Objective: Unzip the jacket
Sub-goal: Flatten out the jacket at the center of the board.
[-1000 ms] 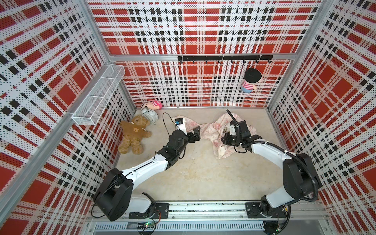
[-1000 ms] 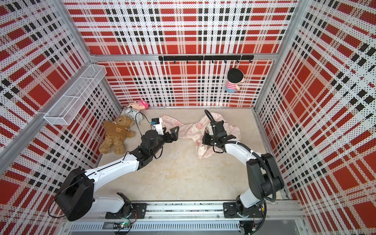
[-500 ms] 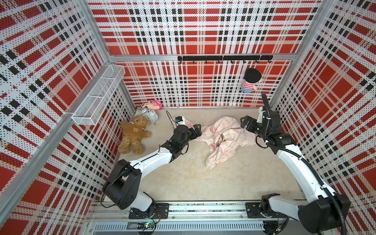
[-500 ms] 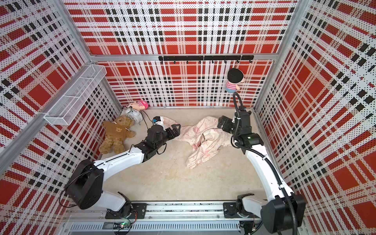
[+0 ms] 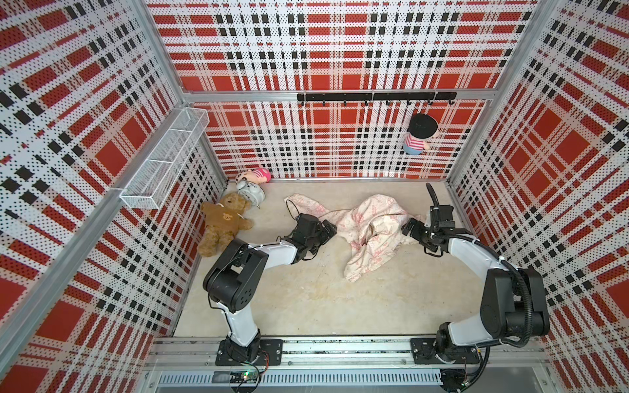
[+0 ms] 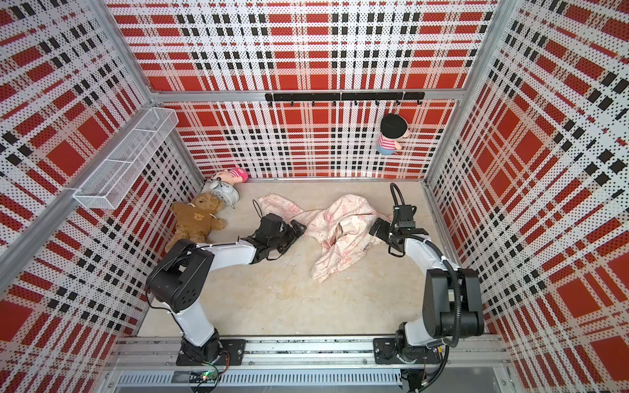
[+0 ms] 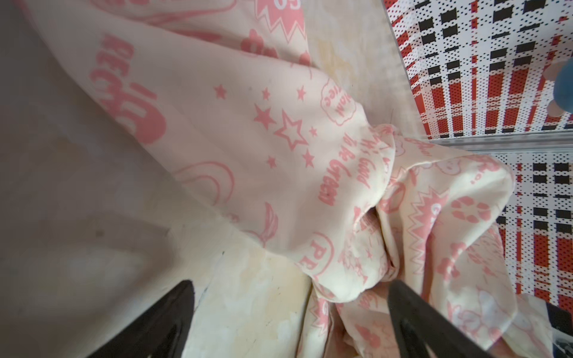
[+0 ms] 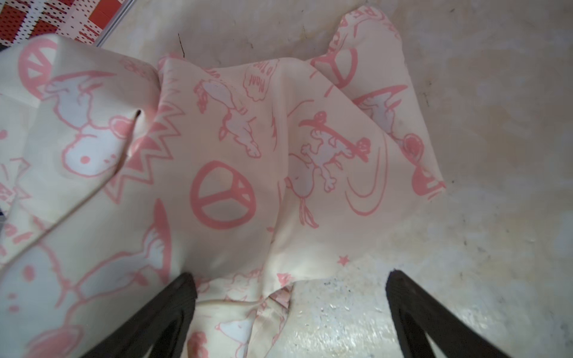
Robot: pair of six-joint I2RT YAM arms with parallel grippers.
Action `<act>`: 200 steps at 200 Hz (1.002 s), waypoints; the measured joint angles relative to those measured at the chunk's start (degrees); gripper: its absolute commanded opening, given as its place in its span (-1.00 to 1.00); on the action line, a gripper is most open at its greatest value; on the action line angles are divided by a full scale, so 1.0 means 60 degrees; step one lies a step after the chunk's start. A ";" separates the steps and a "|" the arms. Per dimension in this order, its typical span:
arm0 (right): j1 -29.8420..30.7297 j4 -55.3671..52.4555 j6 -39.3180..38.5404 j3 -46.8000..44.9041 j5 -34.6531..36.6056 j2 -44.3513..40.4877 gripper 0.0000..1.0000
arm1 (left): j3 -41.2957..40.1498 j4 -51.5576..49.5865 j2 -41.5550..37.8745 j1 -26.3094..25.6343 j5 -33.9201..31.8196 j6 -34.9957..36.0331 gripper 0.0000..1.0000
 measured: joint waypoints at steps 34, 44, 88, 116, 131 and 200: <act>-0.0015 0.0900 0.0437 -0.0171 -0.0127 0.0324 0.96 | 0.0415 0.0182 0.0703 0.0087 -0.0066 -0.0321 0.81; -0.0062 0.1188 0.0670 -0.0404 -0.0157 0.0368 0.93 | 0.0510 0.0372 0.0943 0.0120 -0.0073 -0.0484 0.66; -0.0495 0.1759 0.1632 -0.1687 0.0087 0.0211 0.81 | 0.0951 0.1013 0.1701 0.0171 -0.0138 -0.1140 0.12; -0.0878 0.2153 0.2004 -0.2193 0.0379 -0.0178 0.42 | 0.1395 0.1206 0.2113 0.0171 -0.0219 -0.1300 -0.20; -0.1096 0.2758 0.2087 -0.2262 0.0302 0.0047 0.14 | 0.1552 0.1333 0.2215 0.0182 -0.0273 -0.1300 -0.33; -0.1348 0.4852 0.2255 -0.0984 -0.1213 0.2885 -1.00 | 0.2000 0.1949 0.2237 0.0463 0.0189 -0.0838 -1.00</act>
